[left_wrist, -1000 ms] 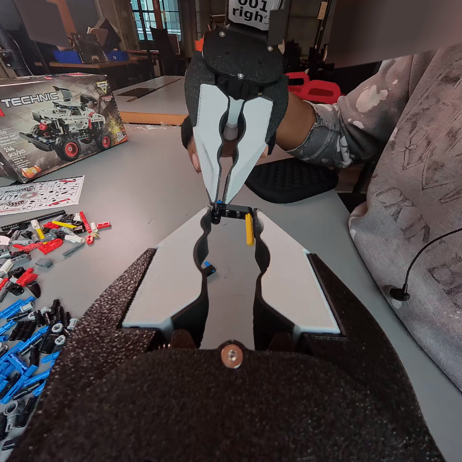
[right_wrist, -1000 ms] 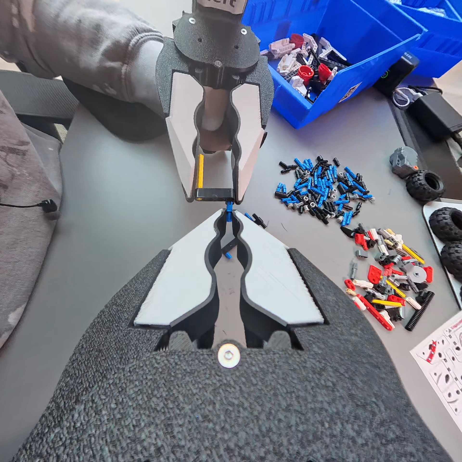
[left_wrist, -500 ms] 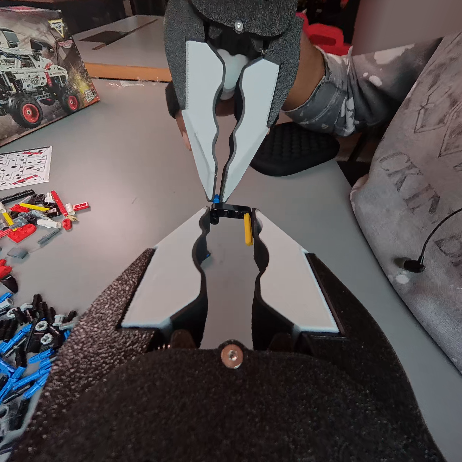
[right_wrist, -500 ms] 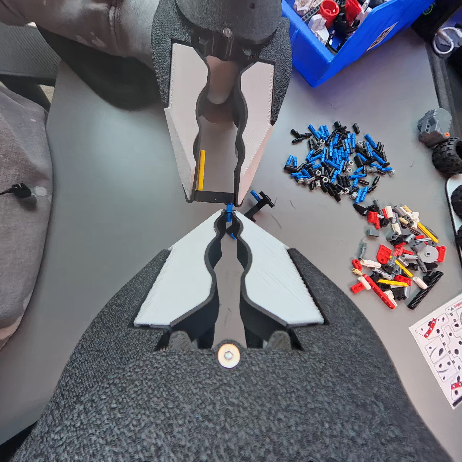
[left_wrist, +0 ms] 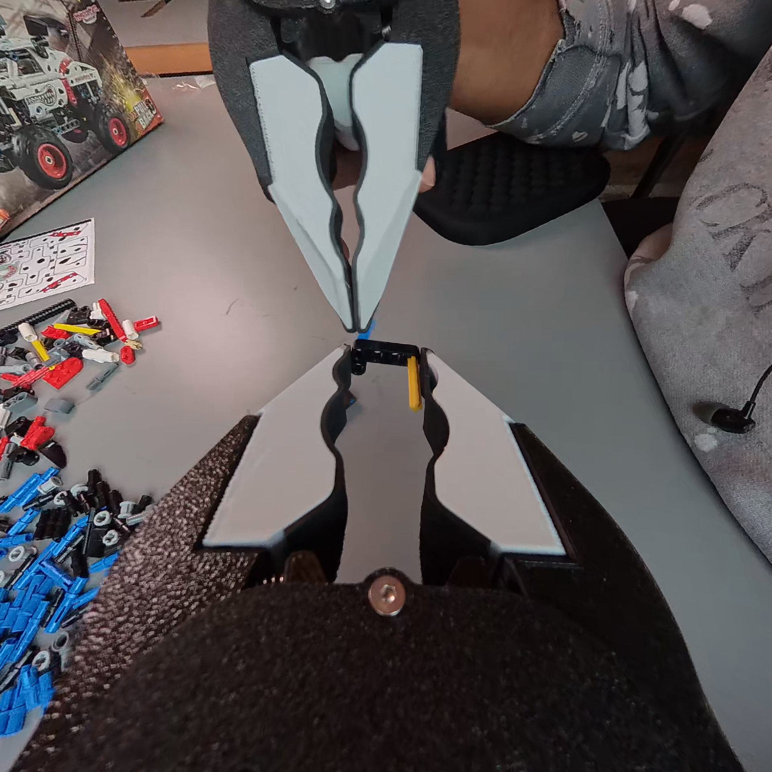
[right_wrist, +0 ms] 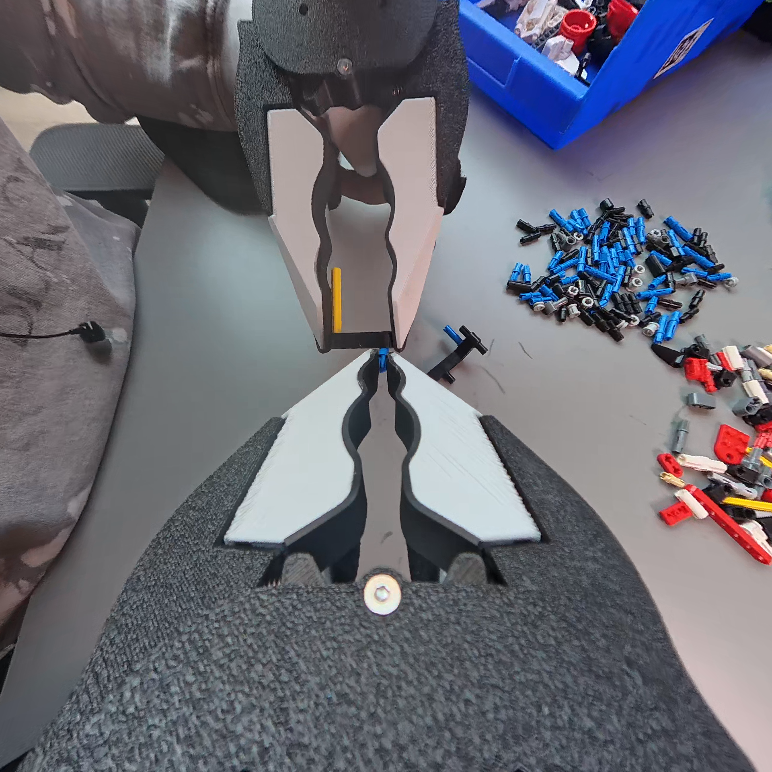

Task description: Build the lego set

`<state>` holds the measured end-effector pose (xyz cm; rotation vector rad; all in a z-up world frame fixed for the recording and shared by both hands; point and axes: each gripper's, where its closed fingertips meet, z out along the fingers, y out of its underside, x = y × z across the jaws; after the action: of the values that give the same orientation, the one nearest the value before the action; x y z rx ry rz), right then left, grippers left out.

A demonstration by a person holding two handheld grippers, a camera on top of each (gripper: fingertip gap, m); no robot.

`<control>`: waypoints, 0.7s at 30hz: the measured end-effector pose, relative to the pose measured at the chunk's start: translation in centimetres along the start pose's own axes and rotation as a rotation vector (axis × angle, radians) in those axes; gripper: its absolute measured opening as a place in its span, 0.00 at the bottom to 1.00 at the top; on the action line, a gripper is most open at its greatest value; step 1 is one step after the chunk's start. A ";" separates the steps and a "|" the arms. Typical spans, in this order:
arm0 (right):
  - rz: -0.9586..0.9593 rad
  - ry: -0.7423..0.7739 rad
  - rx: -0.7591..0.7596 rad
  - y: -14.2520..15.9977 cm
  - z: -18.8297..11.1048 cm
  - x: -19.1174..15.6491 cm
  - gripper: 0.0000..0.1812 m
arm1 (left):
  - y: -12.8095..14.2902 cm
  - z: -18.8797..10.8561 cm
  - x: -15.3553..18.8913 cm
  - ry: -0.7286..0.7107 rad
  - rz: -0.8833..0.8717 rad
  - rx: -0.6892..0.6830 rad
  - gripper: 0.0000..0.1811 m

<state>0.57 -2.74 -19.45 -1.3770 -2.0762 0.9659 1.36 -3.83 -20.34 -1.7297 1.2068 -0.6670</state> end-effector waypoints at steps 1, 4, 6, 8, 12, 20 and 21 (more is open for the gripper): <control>0.011 -0.014 0.039 -0.7 0.0 -0.1 0.00 | -0.1 0.2 0.3 0.014 0.000 0.003 0.17; -0.018 -0.049 0.047 -1.9 0.2 -1.2 0.00 | -0.1 1.4 0.9 0.004 0.081 -0.037 0.18; -0.030 -0.043 0.089 -2.9 -0.6 -1.4 0.00 | -1.0 0.8 0.8 0.006 0.102 -0.001 0.18; 0.005 -0.020 0.147 -3.6 -1.9 -0.7 0.00 | -1.5 0.1 0.2 -0.011 0.073 0.027 0.18; 0.033 0.048 0.159 -2.9 -2.6 0.9 0.00 | -0.5 0.0 -0.3 -0.025 0.027 0.018 0.18; 0.035 0.065 0.162 -2.2 -2.1 1.7 0.00 | 0.1 0.1 -0.7 -0.041 -0.004 0.016 0.18; 0.041 0.076 0.175 -2.2 -2.3 2.0 0.00 | 0.1 0.1 -0.7 -0.036 -0.013 0.023 0.18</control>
<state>0.12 -0.81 -16.27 -1.3483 -1.8675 1.0682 1.15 -3.16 -20.41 -1.7252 1.1596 -0.6525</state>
